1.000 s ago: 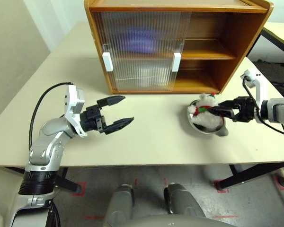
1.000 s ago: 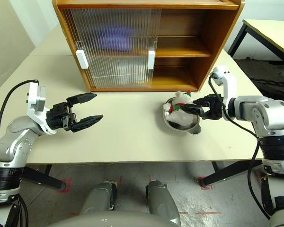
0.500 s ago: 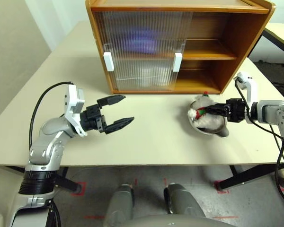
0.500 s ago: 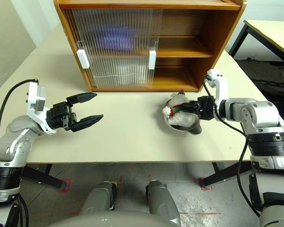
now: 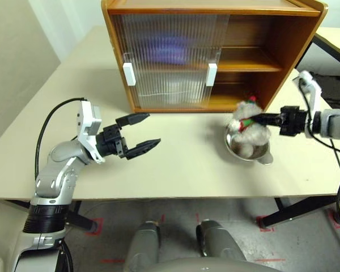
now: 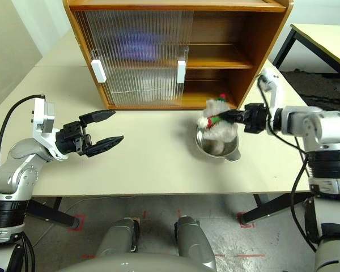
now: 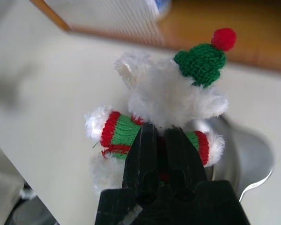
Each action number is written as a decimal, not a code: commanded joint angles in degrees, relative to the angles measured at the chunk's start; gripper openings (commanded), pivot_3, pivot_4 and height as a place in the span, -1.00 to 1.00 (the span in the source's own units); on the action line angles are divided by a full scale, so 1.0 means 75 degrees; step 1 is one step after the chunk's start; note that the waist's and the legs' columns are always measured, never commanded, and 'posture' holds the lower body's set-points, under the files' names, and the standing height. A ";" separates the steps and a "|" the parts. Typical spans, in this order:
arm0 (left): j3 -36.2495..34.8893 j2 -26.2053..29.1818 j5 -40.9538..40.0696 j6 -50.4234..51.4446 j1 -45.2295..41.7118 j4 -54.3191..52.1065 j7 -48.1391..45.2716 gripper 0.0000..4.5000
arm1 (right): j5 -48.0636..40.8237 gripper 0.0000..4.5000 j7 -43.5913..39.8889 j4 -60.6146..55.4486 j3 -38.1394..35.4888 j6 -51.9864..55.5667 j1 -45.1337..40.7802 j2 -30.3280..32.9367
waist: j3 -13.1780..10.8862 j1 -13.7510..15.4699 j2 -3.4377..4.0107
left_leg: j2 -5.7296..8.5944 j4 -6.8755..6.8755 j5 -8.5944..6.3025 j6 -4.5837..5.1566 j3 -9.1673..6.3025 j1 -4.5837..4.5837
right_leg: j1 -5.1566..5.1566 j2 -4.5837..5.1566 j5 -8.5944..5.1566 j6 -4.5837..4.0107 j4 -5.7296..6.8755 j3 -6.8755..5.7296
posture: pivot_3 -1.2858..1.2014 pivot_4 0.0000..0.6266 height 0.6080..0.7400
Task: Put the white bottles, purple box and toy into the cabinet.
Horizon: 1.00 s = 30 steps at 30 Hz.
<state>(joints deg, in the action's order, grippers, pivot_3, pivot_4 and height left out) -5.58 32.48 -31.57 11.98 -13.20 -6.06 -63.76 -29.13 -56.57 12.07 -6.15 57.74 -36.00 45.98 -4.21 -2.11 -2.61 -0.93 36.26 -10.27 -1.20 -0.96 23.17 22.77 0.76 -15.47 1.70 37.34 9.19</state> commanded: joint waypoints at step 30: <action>-0.0021 -0.0066 -0.0015 -0.0028 0.0317 -0.0728 0.0735 1.00 | 0.3495 -1.00 0.2265 0.7883 0.0256 -0.8398 -0.5488 -0.1490 | -0.0005 0.0045 0.0011 | -0.0001 -0.0026 0.0006 0.0009 0.0004 0.0003 | 0.0004 0.0008 -0.0009 -0.0017 0.0003 -0.0005 | 0.20 -1.00 1.00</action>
<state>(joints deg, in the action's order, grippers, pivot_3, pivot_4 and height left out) -5.70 31.97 -31.41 11.60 -10.90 -10.54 -58.43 -4.49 -40.85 70.09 -4.95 -3.38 -76.04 33.67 -4.24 -1.77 -2.53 -0.94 36.07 -10.22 -1.13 -0.93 23.19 22.80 0.82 -15.54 1.57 37.36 9.15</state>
